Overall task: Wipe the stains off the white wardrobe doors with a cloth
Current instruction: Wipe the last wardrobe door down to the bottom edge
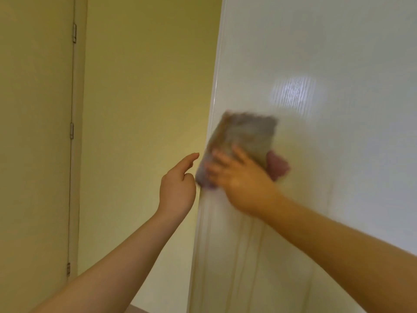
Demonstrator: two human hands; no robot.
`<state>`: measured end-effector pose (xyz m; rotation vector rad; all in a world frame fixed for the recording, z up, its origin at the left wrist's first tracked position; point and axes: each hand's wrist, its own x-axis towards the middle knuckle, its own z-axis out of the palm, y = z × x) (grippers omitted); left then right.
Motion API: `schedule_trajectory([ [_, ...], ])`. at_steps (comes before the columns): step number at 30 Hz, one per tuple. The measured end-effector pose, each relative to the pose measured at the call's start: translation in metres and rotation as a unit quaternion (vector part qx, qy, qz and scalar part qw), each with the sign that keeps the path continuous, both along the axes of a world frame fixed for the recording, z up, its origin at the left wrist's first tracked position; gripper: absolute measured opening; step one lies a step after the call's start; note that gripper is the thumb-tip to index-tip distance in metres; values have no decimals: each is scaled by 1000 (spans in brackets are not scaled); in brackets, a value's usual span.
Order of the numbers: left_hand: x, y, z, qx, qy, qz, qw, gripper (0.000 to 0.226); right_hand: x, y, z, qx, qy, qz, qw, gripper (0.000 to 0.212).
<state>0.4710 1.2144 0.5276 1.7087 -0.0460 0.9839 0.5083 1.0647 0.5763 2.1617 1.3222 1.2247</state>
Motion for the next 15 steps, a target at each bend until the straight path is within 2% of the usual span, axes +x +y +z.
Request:
schedule_trajectory([
  [2, -2, -1, -3, 23, -4, -3, 1000, 59, -6, -7, -17, -86, 40, 27, 995, 37],
  [3, -3, -1, -2, 38, -11, 2, 999, 59, -8, -13, -4, -66, 52, 44, 995, 32],
  [5, -3, -1, -1, 88, -25, 16, 996, 60, -6, -28, 40, 60, -13, 34, 998, 28],
  [6, -2, -3, -1, 112, -32, 19, 993, 60, -6, -36, 56, 127, -20, 21, 991, 40],
  [7, -1, -6, -1, 134, -41, 24, 990, 60, -9, -38, 65, 184, 14, 6, 983, 49],
  [8, 1, -9, -1, 152, -53, 29, 987, 59, -12, -35, 59, 196, -15, -18, 980, 52],
  [9, 3, -14, -3, 160, -61, 32, 985, 59, -14, -32, 41, 139, -40, -24, 989, 51],
  [12, 7, -19, -7, 139, -45, 18, 989, 58, -15, -30, -20, -5, -21, 2, 1000, 46],
  [13, 8, -19, -9, 125, -40, 12, 991, 60, -20, -30, -18, -19, -2, -3, 1000, 46],
  [15, 9, -18, -11, 111, -41, 13, 993, 60, -23, -28, 12, 72, 33, -1, 997, 41],
])
